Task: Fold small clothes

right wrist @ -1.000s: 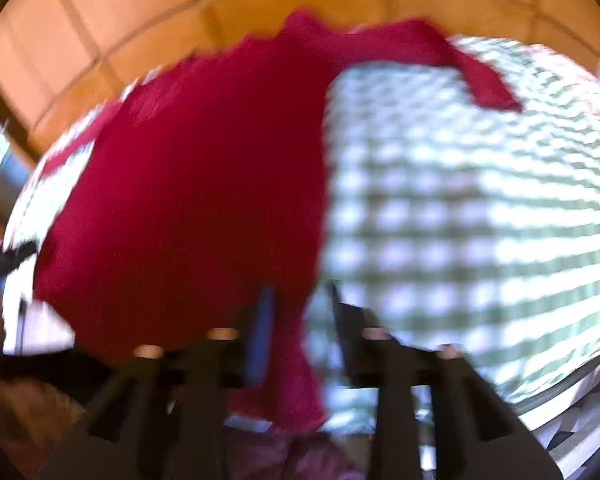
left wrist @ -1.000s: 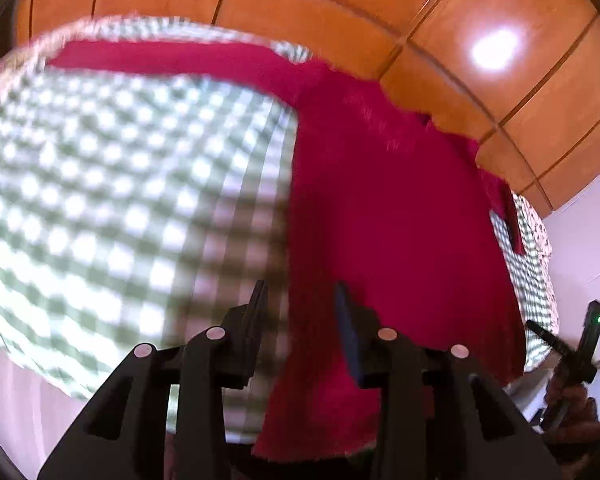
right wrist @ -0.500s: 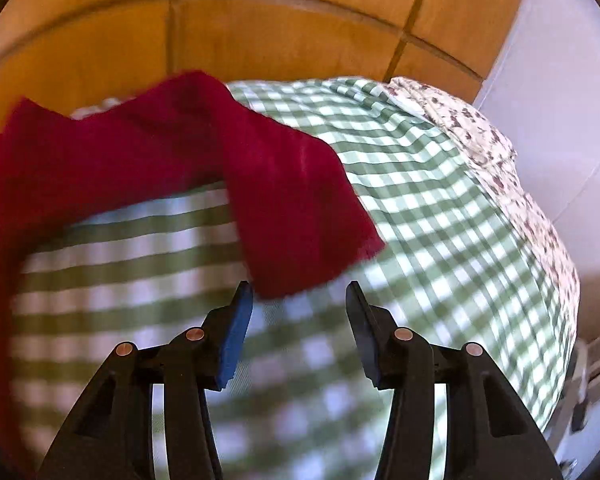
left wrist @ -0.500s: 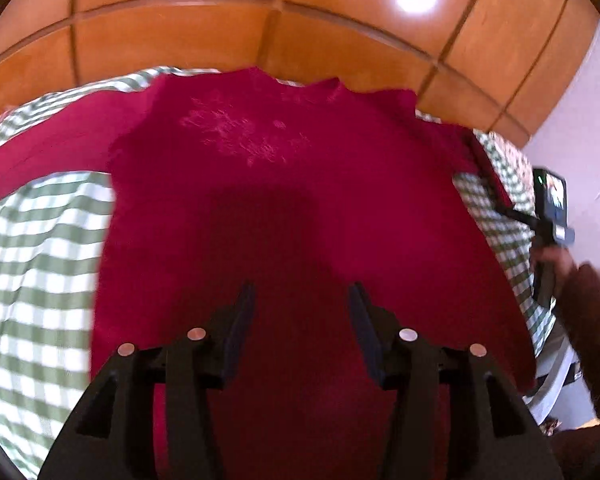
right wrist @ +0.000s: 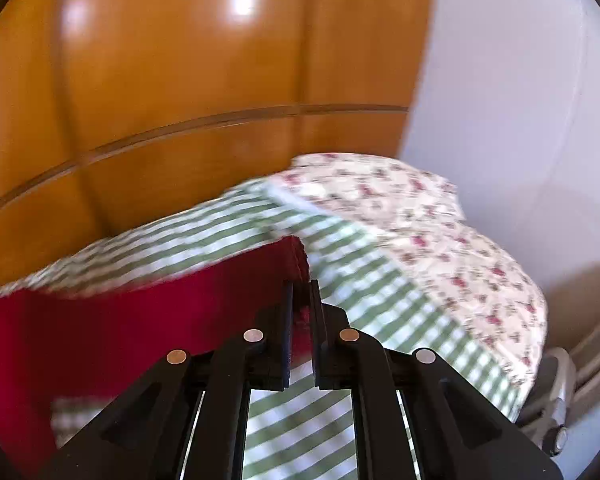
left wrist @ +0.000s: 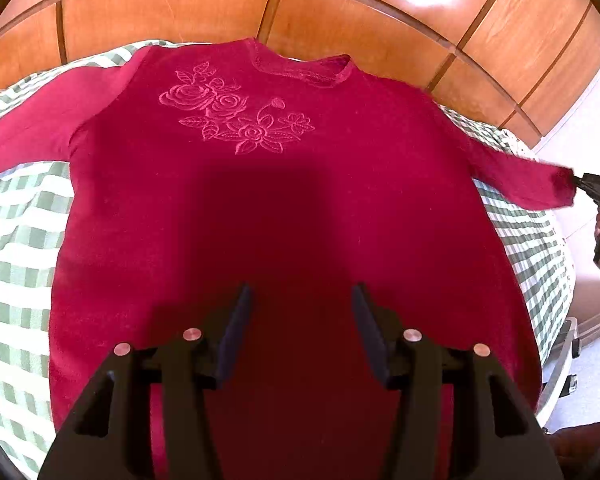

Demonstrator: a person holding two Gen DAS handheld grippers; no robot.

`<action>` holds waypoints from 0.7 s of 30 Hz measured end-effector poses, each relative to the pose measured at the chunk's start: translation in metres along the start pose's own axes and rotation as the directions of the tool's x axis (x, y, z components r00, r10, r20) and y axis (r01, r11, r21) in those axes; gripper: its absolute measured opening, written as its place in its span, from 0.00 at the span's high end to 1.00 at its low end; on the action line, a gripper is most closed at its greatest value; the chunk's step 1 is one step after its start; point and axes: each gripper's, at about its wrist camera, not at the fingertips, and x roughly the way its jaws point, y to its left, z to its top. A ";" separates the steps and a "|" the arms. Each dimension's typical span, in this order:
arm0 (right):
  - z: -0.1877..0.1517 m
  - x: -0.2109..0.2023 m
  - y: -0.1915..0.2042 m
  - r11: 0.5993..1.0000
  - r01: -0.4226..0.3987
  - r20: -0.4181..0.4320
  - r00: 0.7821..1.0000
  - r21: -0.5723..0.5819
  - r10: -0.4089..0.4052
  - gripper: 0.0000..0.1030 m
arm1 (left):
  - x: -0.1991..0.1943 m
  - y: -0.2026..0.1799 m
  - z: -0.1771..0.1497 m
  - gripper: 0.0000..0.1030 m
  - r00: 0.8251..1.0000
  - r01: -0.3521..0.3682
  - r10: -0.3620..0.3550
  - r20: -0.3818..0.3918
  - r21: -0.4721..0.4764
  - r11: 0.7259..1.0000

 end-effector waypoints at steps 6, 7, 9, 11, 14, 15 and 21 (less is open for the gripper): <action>-0.002 0.070 -0.026 0.989 0.078 -0.134 0.989 0.127 -0.061 1.00 | 0.003 0.000 0.002 0.49 1.000 -0.013 0.013 -0.009 -0.005 1.000; -0.009 0.070 -0.028 0.984 0.090 -0.135 0.988 0.152 -0.069 1.00 | 0.003 0.000 0.002 0.48 1.000 -0.013 0.013 -0.009 -0.005 1.000; -0.027 0.067 -0.037 0.972 0.037 -0.138 0.990 0.230 -0.005 1.00 | 0.004 0.000 0.001 0.47 1.000 -0.012 0.012 -0.010 -0.005 1.000; -0.049 0.057 -0.045 0.952 -0.028 -0.131 0.989 0.304 0.071 0.51 | 0.005 -0.001 0.001 0.45 1.000 -0.010 0.010 -0.011 -0.002 1.000; -0.096 0.036 -0.047 0.886 -0.182 -0.098 0.965 0.426 0.245 0.29 | 0.007 -0.002 0.001 0.43 1.000 -0.011 0.011 -0.012 -0.003 1.000; -0.110 0.032 -0.043 0.869 -0.206 -0.107 0.953 0.451 0.282 0.29 | 0.007 -0.003 0.001 0.43 1.000 -0.014 0.014 -0.012 -0.002 1.000; -0.142 0.059 -0.019 0.824 -0.205 -0.150 0.933 0.528 0.328 0.33 | 0.004 -0.003 -0.004 0.41 1.000 -0.020 0.020 -0.010 0.001 1.000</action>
